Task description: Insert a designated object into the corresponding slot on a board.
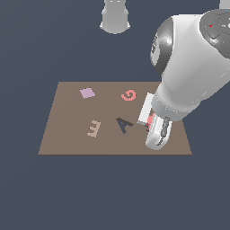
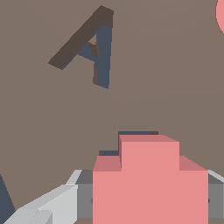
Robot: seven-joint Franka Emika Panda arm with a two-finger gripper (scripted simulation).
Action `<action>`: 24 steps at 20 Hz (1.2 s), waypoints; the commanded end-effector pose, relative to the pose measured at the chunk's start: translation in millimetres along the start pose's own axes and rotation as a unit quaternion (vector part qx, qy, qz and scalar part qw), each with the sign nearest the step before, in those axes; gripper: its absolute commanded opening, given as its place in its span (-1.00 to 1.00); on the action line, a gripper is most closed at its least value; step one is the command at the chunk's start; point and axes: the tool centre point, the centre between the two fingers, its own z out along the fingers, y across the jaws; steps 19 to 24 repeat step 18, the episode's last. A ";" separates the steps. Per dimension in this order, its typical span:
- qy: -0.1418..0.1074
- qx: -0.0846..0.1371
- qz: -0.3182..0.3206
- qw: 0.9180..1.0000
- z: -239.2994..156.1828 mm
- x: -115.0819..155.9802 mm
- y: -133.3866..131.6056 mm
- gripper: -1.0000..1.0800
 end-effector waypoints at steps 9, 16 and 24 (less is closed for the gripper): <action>0.000 0.000 0.000 1.000 9.8 0.0 0.6 0.92; 0.000 0.000 0.000 1.000 9.8 0.0 0.6 0.92; 0.000 0.000 0.000 1.000 9.8 0.0 0.6 0.92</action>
